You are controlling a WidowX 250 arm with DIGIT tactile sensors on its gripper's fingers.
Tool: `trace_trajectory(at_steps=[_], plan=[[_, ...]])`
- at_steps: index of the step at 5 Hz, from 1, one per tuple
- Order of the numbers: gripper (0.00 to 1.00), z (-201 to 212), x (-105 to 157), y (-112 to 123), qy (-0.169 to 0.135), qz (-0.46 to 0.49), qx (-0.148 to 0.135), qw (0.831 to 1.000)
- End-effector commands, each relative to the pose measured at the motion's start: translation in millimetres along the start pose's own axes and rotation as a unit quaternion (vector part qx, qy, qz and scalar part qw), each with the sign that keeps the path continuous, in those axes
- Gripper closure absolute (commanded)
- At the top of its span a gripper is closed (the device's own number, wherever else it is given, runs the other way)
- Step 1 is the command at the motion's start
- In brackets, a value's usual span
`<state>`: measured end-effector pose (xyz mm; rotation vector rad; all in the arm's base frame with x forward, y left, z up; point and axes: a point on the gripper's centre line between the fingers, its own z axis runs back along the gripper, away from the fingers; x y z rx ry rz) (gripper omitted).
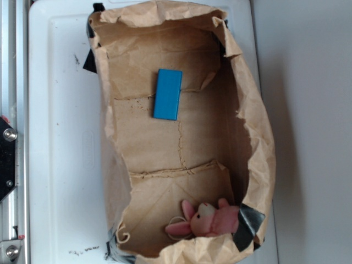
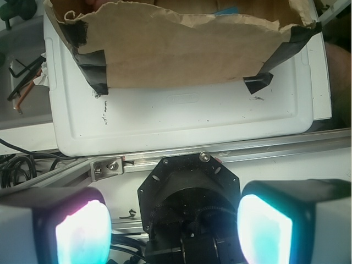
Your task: Grab the blue block.
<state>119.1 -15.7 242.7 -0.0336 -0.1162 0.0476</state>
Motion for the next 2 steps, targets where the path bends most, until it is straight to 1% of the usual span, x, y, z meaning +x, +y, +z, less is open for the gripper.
trace_trajectory(at_steps=[1,2], plan=[[0.00,0,0,0,0.000,0.000,0.000,1.000],[0.00,-18,49,26,-0.013,0.042,0.033,0.999]])
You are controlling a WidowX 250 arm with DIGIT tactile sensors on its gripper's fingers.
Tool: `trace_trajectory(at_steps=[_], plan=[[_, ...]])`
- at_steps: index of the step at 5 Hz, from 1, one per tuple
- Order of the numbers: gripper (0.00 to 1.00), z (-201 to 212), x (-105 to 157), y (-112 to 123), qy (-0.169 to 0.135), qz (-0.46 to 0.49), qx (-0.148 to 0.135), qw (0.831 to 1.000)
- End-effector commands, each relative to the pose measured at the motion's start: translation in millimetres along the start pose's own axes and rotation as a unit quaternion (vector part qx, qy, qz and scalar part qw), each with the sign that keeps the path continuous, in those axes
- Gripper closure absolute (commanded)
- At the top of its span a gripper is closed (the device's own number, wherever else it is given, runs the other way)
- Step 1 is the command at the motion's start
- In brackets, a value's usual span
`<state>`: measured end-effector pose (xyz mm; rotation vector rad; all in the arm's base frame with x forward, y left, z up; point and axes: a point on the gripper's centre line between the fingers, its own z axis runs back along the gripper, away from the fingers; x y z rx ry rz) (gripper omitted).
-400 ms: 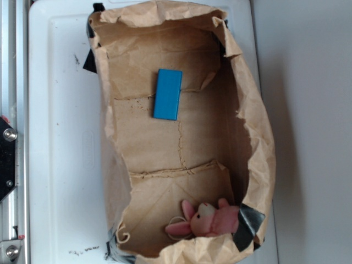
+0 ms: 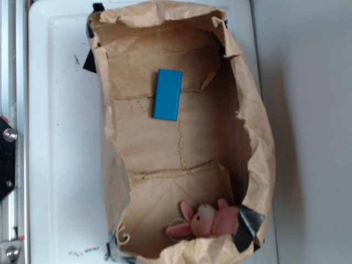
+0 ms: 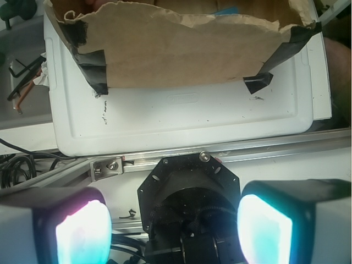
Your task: Grab the blue block.
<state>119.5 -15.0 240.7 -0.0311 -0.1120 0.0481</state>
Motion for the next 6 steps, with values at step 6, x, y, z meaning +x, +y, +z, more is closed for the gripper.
trace_trajectory(at_steps=[6], plan=[[0.00,-99,175,92,-0.089,0.307,0.003,0.948]])
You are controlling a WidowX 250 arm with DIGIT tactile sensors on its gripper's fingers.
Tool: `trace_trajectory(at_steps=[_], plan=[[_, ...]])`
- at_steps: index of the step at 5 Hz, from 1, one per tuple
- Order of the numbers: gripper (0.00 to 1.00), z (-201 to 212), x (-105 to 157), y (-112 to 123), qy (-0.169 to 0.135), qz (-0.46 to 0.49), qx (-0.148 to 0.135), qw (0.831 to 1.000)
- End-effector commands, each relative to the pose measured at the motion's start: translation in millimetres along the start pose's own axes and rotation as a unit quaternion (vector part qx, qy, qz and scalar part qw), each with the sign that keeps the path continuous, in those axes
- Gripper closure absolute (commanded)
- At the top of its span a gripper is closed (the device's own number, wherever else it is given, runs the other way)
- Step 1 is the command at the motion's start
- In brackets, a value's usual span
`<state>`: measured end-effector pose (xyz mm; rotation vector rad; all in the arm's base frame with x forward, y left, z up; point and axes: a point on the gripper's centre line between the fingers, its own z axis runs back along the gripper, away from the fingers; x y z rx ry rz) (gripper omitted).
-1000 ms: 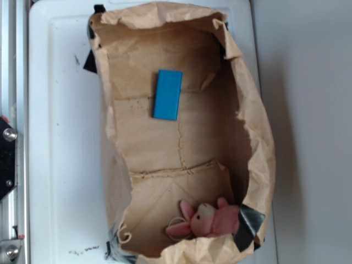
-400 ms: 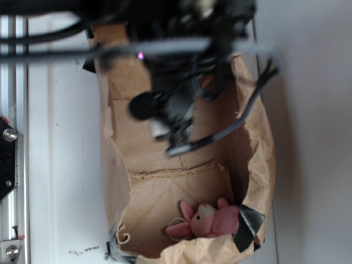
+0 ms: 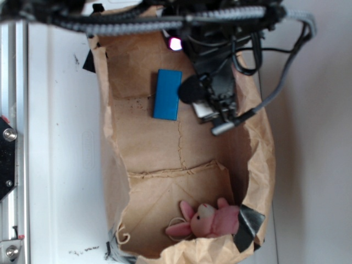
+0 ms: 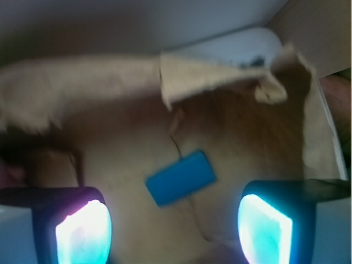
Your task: Grab the blue block.
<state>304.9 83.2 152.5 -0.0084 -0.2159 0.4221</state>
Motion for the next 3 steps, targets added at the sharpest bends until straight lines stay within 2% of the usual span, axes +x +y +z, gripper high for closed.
trace_trajectory(at_steps=[1,2,3], plan=[[0.00,4,-20,-6,-0.017,0.250,0.014,0.968],[0.00,2,-31,-15,-0.022,0.337,0.036,0.941],[0.00,-8,-28,-20,-0.033,0.390,0.052,0.919]])
